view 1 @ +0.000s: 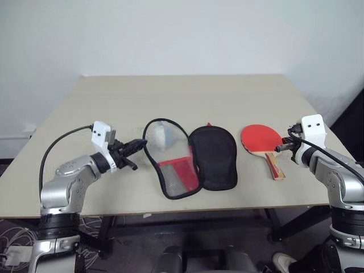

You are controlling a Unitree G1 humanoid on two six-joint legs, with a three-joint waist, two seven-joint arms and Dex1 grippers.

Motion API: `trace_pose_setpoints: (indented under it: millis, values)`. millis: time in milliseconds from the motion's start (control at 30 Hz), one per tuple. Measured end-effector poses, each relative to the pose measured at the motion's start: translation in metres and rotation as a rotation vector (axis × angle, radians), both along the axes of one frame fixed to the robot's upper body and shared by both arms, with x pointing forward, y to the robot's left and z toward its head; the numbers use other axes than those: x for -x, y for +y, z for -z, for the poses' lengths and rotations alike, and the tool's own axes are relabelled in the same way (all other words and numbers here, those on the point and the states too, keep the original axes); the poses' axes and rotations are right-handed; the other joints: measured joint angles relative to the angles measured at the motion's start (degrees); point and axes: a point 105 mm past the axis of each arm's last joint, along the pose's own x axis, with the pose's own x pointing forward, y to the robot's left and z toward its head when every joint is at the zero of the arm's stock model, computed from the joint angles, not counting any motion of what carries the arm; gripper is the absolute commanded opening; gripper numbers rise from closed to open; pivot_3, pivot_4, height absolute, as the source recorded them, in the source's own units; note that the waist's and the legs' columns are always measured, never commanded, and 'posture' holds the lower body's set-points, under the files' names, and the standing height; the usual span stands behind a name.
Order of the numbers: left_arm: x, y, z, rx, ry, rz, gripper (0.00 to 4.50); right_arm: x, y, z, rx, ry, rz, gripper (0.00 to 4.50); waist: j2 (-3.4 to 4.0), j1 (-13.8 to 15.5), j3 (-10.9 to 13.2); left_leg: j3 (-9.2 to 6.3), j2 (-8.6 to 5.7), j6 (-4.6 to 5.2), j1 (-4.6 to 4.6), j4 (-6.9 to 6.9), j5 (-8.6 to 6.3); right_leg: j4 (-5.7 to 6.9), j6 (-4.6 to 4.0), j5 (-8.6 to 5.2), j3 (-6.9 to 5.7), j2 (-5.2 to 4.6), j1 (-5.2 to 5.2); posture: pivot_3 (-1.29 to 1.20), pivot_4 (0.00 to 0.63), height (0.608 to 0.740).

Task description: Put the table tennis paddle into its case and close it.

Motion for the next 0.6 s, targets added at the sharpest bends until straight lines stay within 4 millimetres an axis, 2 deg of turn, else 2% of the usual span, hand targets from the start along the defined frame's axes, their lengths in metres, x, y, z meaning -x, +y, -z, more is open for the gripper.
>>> trace_pose_setpoints:
  millis: [100,267,367,467,600]
  values:
    - [0.005,0.007,-0.006,-0.036,-0.012,0.004,0.0,0.0,0.007,0.004,0.011,0.016,-0.028,0.59,0.02,-0.16,-0.01,0.05,0.01,0.0,0.03,-0.02,0.0,0.06,0.0,0.0,0.08,0.0,-0.05,0.0,0.0,0.74]
    - [0.013,0.015,0.0,-0.029,0.013,-0.021,0.0,0.0,0.01,0.006,0.001,0.03,-0.047,2.26,0.01,0.22,-0.01,0.04,-0.02,0.01,0.03,0.08,0.0,0.06,0.01,-0.01,0.07,-0.02,0.04,0.0,0.0,0.74]
    - [0.014,0.02,0.005,-0.044,0.018,-0.053,0.62,0.001,0.014,0.009,-0.008,0.047,-0.071,3.34,0.0,0.2,-0.01,0.03,-0.02,0.02,0.03,0.09,-0.01,0.06,0.0,-0.01,0.07,-0.02,0.03,0.0,0.0,0.74]
    - [0.011,0.029,0.001,-0.049,-0.015,-0.103,1.63,-0.003,0.013,0.007,-0.012,0.054,-0.07,4.44,0.01,0.17,-0.02,0.04,-0.02,0.02,0.03,0.09,-0.01,0.08,0.0,0.0,0.08,-0.01,0.01,0.0,0.0,0.74]
    - [0.011,0.033,-0.002,-0.049,-0.037,-0.106,3.09,-0.005,0.009,0.006,-0.003,0.075,-0.067,4.5,0.0,0.2,-0.02,0.05,-0.02,0.02,0.03,0.09,-0.01,0.08,-0.01,0.0,0.08,-0.01,0.02,0.0,0.0,0.74]
